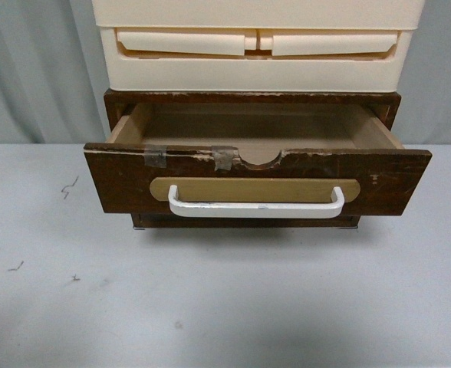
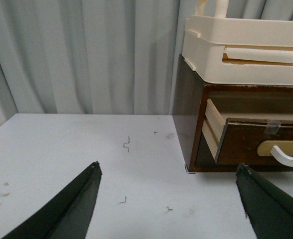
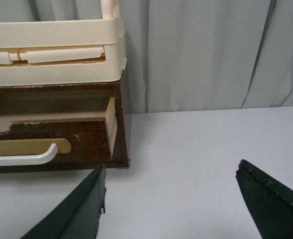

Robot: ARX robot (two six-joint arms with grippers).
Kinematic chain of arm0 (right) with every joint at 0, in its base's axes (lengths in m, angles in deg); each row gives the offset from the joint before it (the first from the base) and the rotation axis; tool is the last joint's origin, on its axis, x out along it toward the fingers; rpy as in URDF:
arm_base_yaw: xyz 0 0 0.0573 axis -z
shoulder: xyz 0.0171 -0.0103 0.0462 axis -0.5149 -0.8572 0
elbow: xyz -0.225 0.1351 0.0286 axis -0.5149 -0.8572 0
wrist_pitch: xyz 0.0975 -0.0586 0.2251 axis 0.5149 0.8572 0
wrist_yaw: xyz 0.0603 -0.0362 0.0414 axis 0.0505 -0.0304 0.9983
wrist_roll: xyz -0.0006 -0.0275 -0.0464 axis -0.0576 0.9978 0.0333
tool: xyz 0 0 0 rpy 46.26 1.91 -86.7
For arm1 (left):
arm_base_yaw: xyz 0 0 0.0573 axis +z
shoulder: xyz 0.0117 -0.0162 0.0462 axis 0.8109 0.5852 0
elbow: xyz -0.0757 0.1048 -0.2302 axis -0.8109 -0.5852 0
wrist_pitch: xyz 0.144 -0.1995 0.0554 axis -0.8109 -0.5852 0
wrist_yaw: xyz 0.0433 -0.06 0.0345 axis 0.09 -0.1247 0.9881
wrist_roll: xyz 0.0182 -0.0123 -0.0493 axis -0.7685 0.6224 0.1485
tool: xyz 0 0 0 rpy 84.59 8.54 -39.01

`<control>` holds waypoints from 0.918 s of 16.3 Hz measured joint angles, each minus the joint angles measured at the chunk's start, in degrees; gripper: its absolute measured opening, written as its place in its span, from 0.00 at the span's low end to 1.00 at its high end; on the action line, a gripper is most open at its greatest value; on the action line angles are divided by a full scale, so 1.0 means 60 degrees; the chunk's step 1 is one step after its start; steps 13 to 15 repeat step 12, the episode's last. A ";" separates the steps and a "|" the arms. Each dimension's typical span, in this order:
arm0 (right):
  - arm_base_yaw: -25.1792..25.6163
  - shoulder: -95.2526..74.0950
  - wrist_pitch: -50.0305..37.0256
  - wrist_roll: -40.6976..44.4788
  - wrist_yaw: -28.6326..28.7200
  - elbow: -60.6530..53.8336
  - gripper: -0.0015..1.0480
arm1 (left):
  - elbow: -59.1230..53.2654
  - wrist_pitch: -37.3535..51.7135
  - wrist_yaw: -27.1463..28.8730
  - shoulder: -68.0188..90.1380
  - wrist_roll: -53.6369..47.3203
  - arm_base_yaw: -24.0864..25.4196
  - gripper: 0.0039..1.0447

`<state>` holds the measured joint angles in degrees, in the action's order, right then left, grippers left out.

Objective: Open drawer

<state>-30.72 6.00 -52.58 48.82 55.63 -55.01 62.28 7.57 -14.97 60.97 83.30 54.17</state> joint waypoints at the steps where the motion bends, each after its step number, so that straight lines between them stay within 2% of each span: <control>1: 0.0000 0.0000 0.0000 0.0000 -0.0004 0.0000 0.81 | 0.0000 0.0004 0.0000 0.0000 -0.0004 0.0000 0.87; 3: 0.0000 0.0000 -0.0004 0.0000 0.0000 0.0000 0.92 | 0.0000 0.0004 0.0000 0.0000 -0.0007 0.0000 0.95; 4: 0.0000 0.0000 0.0000 -0.0004 0.0000 0.0000 0.95 | 0.0000 0.0004 -0.0004 0.0000 -0.0011 0.0000 0.95; 5: 0.0000 0.0000 0.0000 0.0000 0.0000 0.0000 0.95 | 0.0000 0.0004 0.0000 0.0000 -0.0004 0.0000 0.93; 6: 0.0000 0.0000 -0.0004 0.0007 0.0000 0.0000 0.93 | 0.0000 0.0000 -0.0004 0.0000 -0.0007 0.0000 0.93; 15: 0.0000 0.0000 0.0000 0.0011 0.0000 0.0000 0.94 | 0.0000 0.0000 -0.0004 0.0000 -0.0007 0.0000 0.94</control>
